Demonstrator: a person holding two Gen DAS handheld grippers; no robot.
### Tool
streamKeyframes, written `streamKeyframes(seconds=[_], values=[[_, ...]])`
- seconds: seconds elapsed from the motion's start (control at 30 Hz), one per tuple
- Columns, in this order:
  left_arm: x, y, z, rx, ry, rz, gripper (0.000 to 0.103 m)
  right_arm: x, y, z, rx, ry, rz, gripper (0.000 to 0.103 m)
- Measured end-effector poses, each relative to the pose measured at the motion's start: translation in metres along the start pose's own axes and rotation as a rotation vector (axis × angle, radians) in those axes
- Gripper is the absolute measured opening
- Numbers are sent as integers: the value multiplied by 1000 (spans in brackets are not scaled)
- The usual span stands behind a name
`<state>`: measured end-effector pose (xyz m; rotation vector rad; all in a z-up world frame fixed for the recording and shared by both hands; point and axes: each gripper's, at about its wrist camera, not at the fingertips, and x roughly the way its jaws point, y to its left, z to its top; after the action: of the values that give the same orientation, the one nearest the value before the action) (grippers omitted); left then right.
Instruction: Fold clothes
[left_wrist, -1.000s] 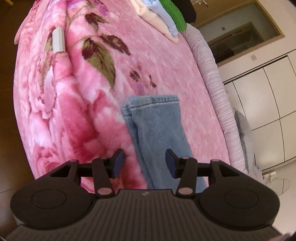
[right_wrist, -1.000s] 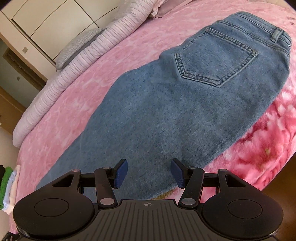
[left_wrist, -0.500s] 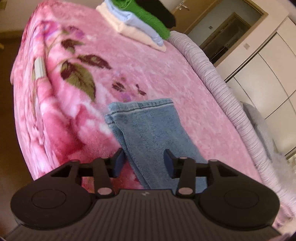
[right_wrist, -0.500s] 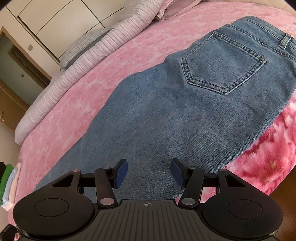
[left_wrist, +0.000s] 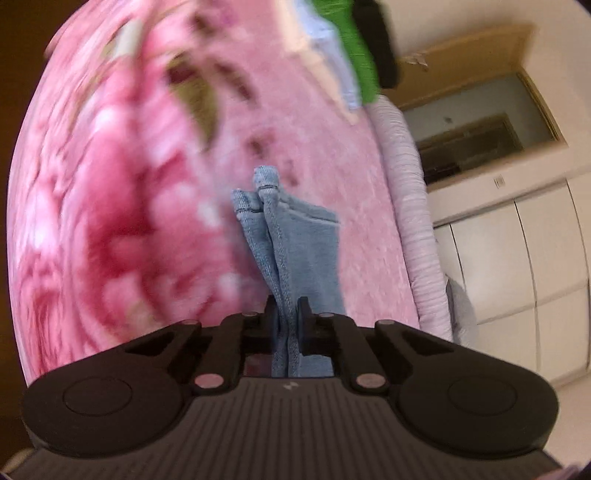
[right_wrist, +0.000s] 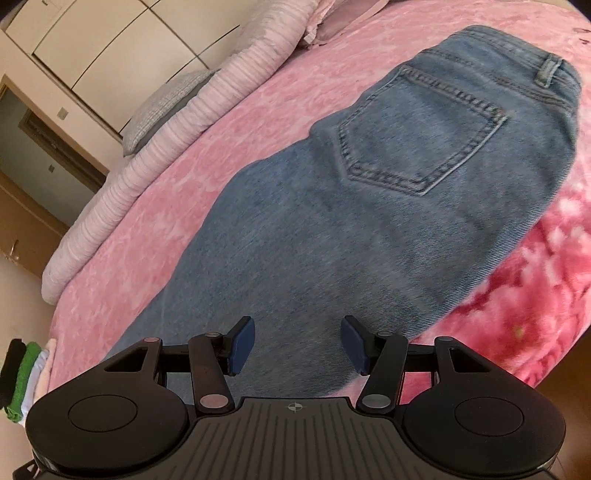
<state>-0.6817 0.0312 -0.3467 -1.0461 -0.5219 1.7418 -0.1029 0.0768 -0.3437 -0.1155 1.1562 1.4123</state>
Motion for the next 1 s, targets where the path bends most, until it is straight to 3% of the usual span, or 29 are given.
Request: streamKeyframes(seconds=[0.17, 0.2, 0.4, 0.47, 0.57, 0.63, 0.77, 0.9, 1.0], values=[[-3, -58, -6, 269, -14, -53, 5, -11, -18, 6, 34, -33, -16, 56], [-4, -72, -18, 322, 18, -93, 5, -13, -21, 7, 38, -38, -18, 56], [-12, -159, -119, 640, 296, -407, 7, -24, -24, 9, 29, -66, -38, 56], [1, -169, -172, 743, 449, -416, 9, -26, -23, 9, 24, -68, -45, 56], [12, -166, -224, 841, 618, -335, 10, -32, -24, 7, 24, -70, -40, 56], [4, -162, -226, 854, 617, -336, 13, -36, -23, 6, 20, -76, -30, 56], [-16, -154, -198, 843, 621, -393, 17, -36, -20, 3, 35, -56, 24, 56], [-28, -148, -178, 820, 581, -363, 17, -23, -5, -8, 112, 47, 234, 56], [-24, -139, -166, 799, 574, -335, 17, -9, 8, -19, 149, 137, 333, 55]])
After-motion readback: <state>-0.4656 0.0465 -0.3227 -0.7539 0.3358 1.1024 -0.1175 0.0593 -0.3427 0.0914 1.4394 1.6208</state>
